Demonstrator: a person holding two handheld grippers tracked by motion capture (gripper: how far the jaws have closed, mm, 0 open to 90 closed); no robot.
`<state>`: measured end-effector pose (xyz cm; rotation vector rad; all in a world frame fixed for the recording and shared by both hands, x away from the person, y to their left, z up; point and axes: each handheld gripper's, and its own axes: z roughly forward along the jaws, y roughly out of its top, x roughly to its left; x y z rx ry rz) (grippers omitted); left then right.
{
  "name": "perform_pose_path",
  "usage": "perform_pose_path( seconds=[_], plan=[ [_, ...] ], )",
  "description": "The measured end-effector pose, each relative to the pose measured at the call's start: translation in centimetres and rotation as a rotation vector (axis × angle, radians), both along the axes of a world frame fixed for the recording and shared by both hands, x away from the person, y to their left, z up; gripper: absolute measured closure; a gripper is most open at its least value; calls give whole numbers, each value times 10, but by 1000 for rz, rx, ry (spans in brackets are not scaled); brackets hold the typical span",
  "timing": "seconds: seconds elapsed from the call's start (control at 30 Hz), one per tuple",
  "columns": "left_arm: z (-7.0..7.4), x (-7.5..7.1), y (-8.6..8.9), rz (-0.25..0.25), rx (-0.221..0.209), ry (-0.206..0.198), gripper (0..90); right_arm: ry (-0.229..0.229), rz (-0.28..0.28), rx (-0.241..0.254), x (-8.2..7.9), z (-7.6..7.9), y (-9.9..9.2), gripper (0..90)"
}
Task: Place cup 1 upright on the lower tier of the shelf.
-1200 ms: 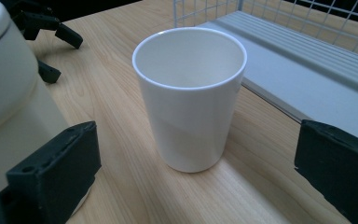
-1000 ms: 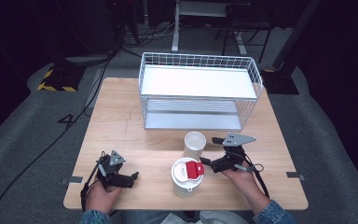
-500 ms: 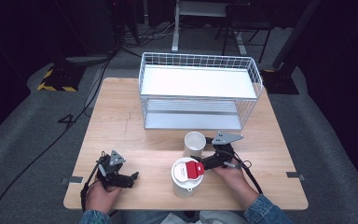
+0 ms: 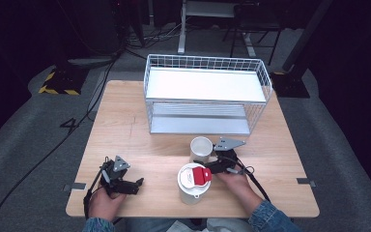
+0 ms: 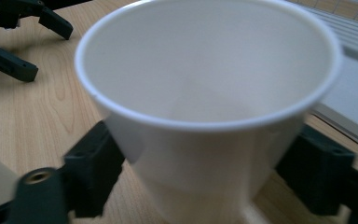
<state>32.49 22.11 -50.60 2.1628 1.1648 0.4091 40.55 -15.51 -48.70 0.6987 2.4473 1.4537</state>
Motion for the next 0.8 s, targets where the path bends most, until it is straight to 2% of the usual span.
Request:
perform_pose_path(
  seconds=[0.4,0.5,0.8],
  plan=[
    [0,0,0,0,0,0,2,-37,17,-28,-3,3,3,225],
    [0,0,0,0,0,0,2,-53,17,-30,-5,6,4,225],
    [0,0,0,0,0,0,2,-51,1,-16,1,21,4,225]
  ],
)
